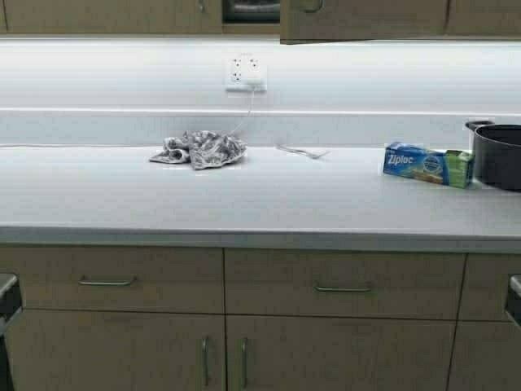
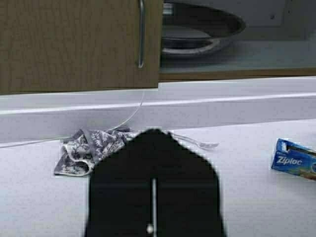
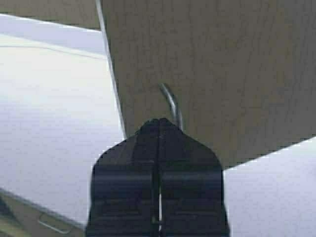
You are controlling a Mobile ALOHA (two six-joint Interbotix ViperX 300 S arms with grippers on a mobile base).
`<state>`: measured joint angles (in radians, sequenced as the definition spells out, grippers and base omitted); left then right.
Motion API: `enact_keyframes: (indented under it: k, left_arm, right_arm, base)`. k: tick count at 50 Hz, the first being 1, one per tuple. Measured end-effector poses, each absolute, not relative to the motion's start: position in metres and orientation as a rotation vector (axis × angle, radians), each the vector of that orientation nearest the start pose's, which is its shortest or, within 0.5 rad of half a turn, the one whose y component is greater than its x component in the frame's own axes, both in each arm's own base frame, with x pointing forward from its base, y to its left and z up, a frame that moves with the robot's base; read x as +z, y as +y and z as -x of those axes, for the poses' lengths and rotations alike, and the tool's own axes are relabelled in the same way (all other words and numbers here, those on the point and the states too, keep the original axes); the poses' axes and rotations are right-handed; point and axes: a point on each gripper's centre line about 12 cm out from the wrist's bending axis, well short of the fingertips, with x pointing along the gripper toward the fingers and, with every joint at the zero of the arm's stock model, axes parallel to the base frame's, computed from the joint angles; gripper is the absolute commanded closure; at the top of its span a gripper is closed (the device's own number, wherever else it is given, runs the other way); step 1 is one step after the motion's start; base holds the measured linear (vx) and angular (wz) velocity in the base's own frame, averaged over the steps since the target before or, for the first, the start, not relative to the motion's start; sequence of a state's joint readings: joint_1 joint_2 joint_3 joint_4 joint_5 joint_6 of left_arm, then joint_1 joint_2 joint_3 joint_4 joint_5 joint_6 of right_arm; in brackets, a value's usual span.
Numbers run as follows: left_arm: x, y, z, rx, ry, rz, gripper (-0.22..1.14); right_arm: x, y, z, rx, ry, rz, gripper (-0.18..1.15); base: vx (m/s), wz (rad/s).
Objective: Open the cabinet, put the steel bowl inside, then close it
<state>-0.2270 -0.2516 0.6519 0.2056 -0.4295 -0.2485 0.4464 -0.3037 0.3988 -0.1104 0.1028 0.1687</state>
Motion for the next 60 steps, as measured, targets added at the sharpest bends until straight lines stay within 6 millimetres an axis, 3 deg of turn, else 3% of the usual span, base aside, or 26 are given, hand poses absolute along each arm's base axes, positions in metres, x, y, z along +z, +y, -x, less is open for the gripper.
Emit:
enact_keyframes:
  k: [7, 18, 28, 33, 41, 51, 60]
  left_arm:
    - [0.314, -0.094, -0.358, -0.315, -0.004, 0.062, 0.88]
    - [0.301, -0.093, -0.353, -0.314, 0.029, 0.061, 0.88]
    - [0.291, -0.092, -0.345, -0.320, 0.038, 0.061, 0.88]
    - [0.288, -0.091, -0.340, -0.321, 0.042, 0.061, 0.88]
    - [0.290, -0.089, -0.331, -0.321, 0.033, 0.065, 0.88]
    - [0.294, -0.089, -0.330, -0.322, 0.023, 0.081, 0.88]
    - [0.296, -0.090, -0.334, -0.321, 0.025, 0.104, 0.88]
  right_arm:
    - [0.370, 0.167, -0.350, 0.430, 0.222, -0.010, 0.92]
    - [0.355, 0.179, -0.375, 0.429, 0.247, -0.028, 0.91]
    - [0.352, 0.212, -0.410, 0.459, 0.244, -0.043, 0.91]
    - [0.352, 0.220, -0.417, 0.467, 0.249, -0.041, 0.91]
    - [0.350, 0.222, -0.403, 0.484, 0.261, -0.034, 0.91]
    - [0.352, 0.206, -0.366, 0.492, 0.267, -0.033, 0.91]
    - [0.360, 0.195, -0.349, 0.490, 0.249, -0.027, 0.91]
  base:
    - [0.09, 0.05]
    - [0.08, 0.06]
    - [0.09, 0.03]
    - [0.09, 0.04]
    - [0.08, 0.02]
    - [0.04, 0.02]
    - [0.02, -0.02]
